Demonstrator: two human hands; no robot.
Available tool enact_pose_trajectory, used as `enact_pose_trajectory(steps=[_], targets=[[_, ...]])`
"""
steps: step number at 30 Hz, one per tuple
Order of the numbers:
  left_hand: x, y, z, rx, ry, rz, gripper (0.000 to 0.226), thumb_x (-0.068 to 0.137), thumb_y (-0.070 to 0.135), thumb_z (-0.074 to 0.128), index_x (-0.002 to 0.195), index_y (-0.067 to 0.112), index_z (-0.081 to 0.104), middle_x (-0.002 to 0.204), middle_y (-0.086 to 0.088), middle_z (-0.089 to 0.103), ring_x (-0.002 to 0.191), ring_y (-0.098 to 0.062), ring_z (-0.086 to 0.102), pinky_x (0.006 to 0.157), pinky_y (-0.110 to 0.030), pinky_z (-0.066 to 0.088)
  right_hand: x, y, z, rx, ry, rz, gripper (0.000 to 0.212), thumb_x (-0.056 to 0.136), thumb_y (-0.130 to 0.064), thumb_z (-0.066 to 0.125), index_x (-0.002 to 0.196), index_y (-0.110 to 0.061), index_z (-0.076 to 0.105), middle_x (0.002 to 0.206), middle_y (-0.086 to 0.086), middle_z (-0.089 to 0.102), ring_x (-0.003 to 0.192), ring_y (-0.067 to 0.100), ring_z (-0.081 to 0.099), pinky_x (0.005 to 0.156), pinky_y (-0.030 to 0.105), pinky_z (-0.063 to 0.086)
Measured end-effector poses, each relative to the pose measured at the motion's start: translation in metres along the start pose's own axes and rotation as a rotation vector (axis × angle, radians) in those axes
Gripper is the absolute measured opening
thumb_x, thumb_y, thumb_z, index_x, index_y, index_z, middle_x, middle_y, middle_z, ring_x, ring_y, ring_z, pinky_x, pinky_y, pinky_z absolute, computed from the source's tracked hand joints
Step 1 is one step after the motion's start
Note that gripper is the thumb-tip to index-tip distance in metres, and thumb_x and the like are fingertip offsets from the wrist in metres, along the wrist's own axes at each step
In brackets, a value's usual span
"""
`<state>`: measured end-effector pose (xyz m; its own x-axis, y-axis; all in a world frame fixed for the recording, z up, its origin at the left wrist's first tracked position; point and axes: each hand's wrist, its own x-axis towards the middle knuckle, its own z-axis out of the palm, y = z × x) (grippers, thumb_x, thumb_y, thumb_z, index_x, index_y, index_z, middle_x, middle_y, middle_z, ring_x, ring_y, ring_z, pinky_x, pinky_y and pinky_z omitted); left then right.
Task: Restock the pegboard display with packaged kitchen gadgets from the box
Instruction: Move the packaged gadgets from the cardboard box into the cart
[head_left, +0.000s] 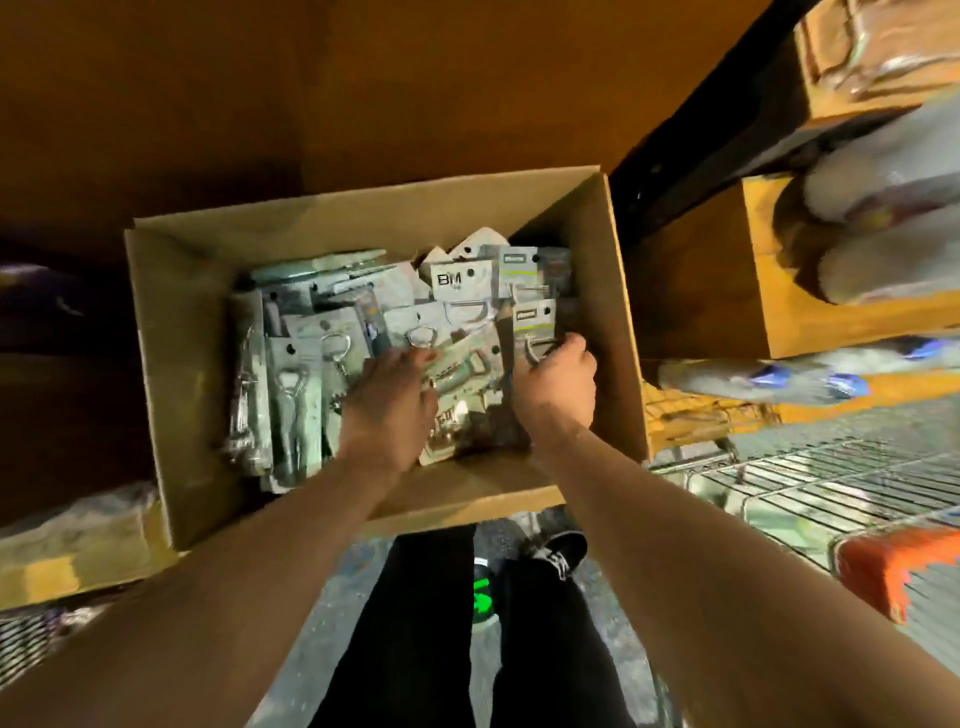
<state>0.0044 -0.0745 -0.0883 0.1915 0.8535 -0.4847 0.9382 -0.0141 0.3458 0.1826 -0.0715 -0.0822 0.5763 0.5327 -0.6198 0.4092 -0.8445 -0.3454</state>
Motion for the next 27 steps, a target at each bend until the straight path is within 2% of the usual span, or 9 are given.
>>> enact_pose_trajectory(steps=[6, 8, 11, 13, 15, 18, 23, 27], targets=[[0.019, 0.001, 0.012, 0.128, -0.008, 0.157, 0.054, 0.100, 0.032, 0.066, 0.150, 0.024, 0.047, 0.144, -0.003, 0.053, 0.130, -0.030, 0.053, 0.101, -0.046, 0.051, 0.006, 0.003, 0.012, 0.017, 0.064, 0.076, 0.072, 0.095, -0.034, 0.071, 0.151, -0.016, 0.030, 0.144, 0.015, 0.049, 0.128, 0.037, 0.054, 0.104, 0.043, 0.044], [0.024, 0.005, 0.015, 0.203, -0.003, 0.170, 0.059, 0.099, 0.041, 0.067, 0.151, 0.025, 0.045, 0.144, -0.003, 0.054, 0.133, -0.030, 0.049, 0.105, -0.045, 0.046, 0.005, 0.004, 0.014, 0.028, 0.073, 0.040, 0.070, 0.095, -0.029, 0.072, 0.150, -0.019, 0.031, 0.141, 0.014, 0.051, 0.124, 0.036, 0.056, 0.100, 0.042, 0.046], [0.030, 0.007, 0.019, 0.206, -0.001, 0.126, 0.063, 0.093, 0.043, 0.074, 0.147, 0.025, 0.046, 0.137, -0.004, 0.058, 0.128, -0.031, 0.050, 0.104, -0.044, 0.045, 0.005, 0.001, 0.018, 0.063, 0.089, -0.057, 0.063, 0.093, -0.024, 0.073, 0.143, -0.023, 0.036, 0.139, 0.007, 0.053, 0.121, 0.031, 0.058, 0.096, 0.039, 0.047], [0.030, 0.004, 0.017, 0.127, 0.003, 0.080, 0.065, 0.090, 0.042, 0.078, 0.144, 0.025, 0.047, 0.135, -0.004, 0.060, 0.125, -0.031, 0.053, 0.100, -0.043, 0.048, 0.007, -0.004, 0.018, 0.027, 0.099, -0.042, 0.071, 0.091, -0.033, 0.075, 0.147, -0.019, 0.035, 0.144, 0.008, 0.053, 0.128, 0.033, 0.053, 0.104, 0.044, 0.045], [0.030, -0.001, 0.012, -0.039, 0.031, -0.039, 0.068, 0.089, 0.045, 0.078, 0.145, 0.025, 0.046, 0.137, -0.003, 0.060, 0.126, -0.030, 0.055, 0.097, -0.043, 0.050, 0.010, -0.008, 0.016, -0.040, 0.078, 0.059, 0.084, 0.090, -0.043, 0.074, 0.154, -0.014, 0.029, 0.150, 0.009, 0.049, 0.134, 0.037, 0.046, 0.109, 0.048, 0.041], [0.032, -0.009, 0.006, -0.226, 0.096, -0.166, 0.073, 0.089, 0.050, 0.077, 0.148, 0.023, 0.043, 0.137, -0.005, 0.061, 0.123, -0.029, 0.057, 0.092, -0.043, 0.054, 0.014, -0.010, 0.018, -0.025, 0.022, 0.099, 0.084, 0.090, -0.040, 0.073, 0.155, -0.012, 0.027, 0.152, 0.011, 0.045, 0.136, 0.036, 0.047, 0.108, 0.047, 0.044], [0.040, -0.015, 0.002, -0.338, 0.139, -0.179, 0.076, 0.086, 0.053, 0.080, 0.146, 0.024, 0.045, 0.127, -0.003, 0.067, 0.110, -0.024, 0.065, 0.082, -0.045, 0.060, 0.018, -0.014, 0.025, 0.039, -0.024, 0.144, 0.094, 0.083, -0.044, 0.081, 0.154, -0.013, 0.027, 0.150, 0.014, 0.043, 0.130, 0.037, 0.052, 0.108, 0.049, 0.047], [0.040, -0.014, 0.002, -0.351, 0.142, -0.198, 0.075, 0.085, 0.051, 0.081, 0.146, 0.024, 0.046, 0.127, -0.004, 0.066, 0.110, -0.024, 0.064, 0.081, -0.044, 0.059, 0.018, -0.015, 0.029, -0.008, -0.001, 0.081, 0.087, 0.080, -0.042, 0.082, 0.146, -0.015, 0.032, 0.143, 0.013, 0.048, 0.126, 0.037, 0.053, 0.106, 0.053, 0.048]])
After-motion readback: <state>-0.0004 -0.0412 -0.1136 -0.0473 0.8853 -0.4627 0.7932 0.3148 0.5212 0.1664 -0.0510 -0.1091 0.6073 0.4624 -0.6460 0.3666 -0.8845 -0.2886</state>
